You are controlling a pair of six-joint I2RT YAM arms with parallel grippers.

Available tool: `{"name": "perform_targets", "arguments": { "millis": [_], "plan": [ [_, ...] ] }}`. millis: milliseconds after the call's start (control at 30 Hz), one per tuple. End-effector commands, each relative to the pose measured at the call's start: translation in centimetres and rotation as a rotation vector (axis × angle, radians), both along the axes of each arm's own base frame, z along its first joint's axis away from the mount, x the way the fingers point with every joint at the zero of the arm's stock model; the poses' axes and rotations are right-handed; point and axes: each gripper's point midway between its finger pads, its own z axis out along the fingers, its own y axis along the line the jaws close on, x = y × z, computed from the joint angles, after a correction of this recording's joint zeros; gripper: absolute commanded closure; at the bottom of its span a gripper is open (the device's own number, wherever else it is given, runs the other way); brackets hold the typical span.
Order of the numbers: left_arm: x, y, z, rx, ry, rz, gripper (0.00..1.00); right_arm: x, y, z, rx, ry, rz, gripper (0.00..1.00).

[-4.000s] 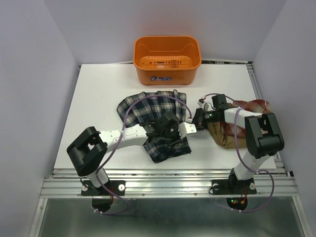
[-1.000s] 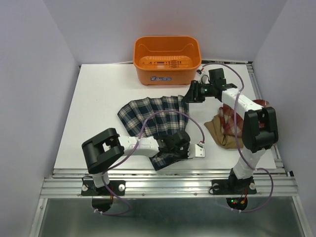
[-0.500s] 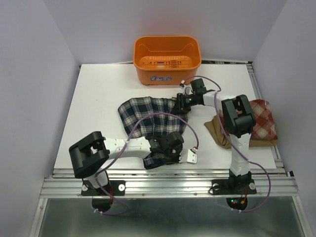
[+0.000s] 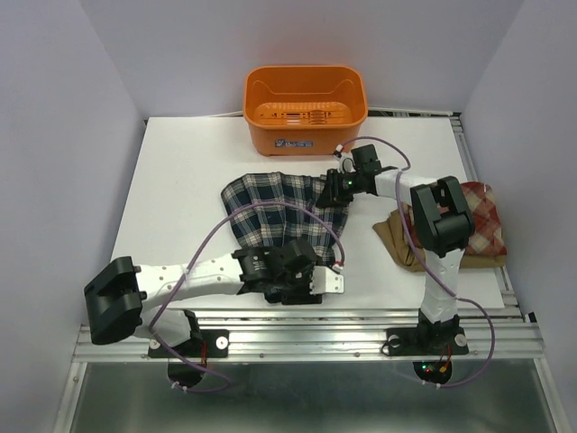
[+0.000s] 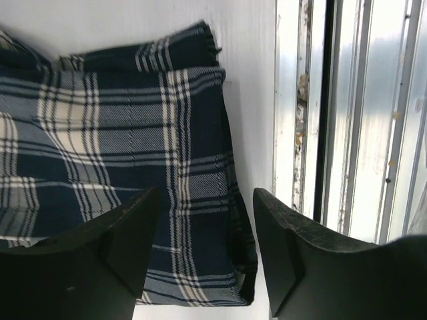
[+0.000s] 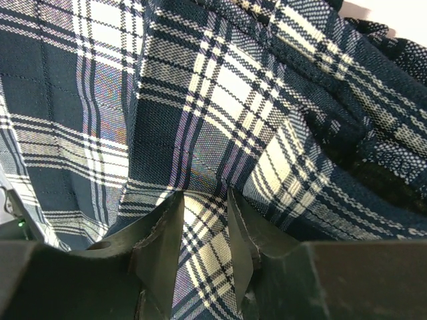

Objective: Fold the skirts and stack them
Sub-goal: Fold the skirt

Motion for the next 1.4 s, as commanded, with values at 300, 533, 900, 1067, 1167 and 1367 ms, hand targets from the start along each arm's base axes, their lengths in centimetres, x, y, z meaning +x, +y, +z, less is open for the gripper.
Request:
{"name": "perform_targets", "arguments": {
  "millis": [300,533,900,1067,1167,1367],
  "plan": [
    [0.6,1.5,-6.8,0.206,-0.025,0.14,0.33,-0.1,-1.9,-0.1,-0.08,-0.022,-0.063,0.6],
    [0.7,1.6,-8.8,0.224,-0.024,0.128,0.48,-0.3,-1.9,-0.2,-0.081,-0.015,-0.053,0.6],
    [0.3,2.6,-11.0,0.282,0.037,0.072,0.94,-0.9,-1.8,-0.5,-0.073,-0.004,-0.033,0.61],
    [-0.6,1.9,-8.6,0.241,0.085,0.025,1.0,-1.4,-1.7,0.5,-0.063,-0.016,0.005,0.61],
    [-2.1,1.4,-5.9,0.205,0.148,-0.037,1.0,-1.4,-1.4,2.4,-0.044,-0.059,0.043,0.57],
    [-4.6,0.5,-0.7,0.115,0.253,-0.128,1.0,0.0,-0.3,9.2,-0.011,-0.244,0.122,0.3]
  ]
}}
